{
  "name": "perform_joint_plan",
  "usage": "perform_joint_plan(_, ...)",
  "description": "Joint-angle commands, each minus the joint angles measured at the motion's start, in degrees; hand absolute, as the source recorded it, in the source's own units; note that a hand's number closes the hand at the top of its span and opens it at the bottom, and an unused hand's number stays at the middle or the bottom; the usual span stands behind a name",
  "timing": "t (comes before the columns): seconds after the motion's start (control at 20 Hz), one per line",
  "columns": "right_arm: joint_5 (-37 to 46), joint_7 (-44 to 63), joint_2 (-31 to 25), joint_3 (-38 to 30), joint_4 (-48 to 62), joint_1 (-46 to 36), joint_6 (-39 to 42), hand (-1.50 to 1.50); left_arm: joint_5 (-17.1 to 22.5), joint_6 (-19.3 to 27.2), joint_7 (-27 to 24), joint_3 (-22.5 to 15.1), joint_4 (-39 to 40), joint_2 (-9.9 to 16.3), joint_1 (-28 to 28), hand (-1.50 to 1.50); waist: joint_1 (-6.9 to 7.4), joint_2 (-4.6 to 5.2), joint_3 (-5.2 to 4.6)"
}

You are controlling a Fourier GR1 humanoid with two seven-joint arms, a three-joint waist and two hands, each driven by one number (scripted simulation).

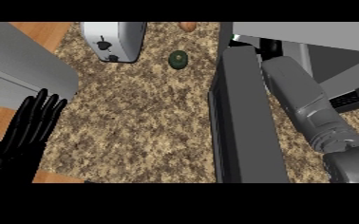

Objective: Pick up the milk, place it into the microwave and close the microwave

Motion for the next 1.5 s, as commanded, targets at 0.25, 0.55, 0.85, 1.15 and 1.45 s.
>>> perform_joint_plan(0.25,-1.66,-2.63,-1.59,-1.76,-1.16,2.64,5.18,-1.5,-3.81,2.14,0.27,-3.36,-0.89,-2.65,0.18,-1.5,-1.31,-0.72,0.03)
perform_joint_plan(0.55,-1.95,-3.19,-1.64,-2.09,-1.41,2.97,8.98,-1.5,-5.49,1.8,-0.4,-5.29,-0.7,-3.28,0.87,-1.5,-1.55,-1.21,-0.05)
perform_joint_plan(0.85,-3.04,-7.23,-0.51,-3.2,-1.88,6.86,12.69,-1.5,-5.32,3.19,-1.16,-6.09,0.86,-3.74,-0.49,-1.5,-3.46,-1.87,-0.12)
perform_joint_plan(1.15,-4.18,-7.83,0.3,-4.49,-2.39,7.47,13.11,-1.5,-6.88,3.0,-0.29,-8.66,0.59,-3.75,0.12,-1.5,-3.76,-2.32,-0.12)
perform_joint_plan(1.45,-4.88,-12.51,-0.57,-5.02,-2.88,12.09,23.06,-1.5,-6.52,1.5,0.22,-11.04,2.31,-3.76,0.71,-1.5,-5.48,-2.93,-0.14)
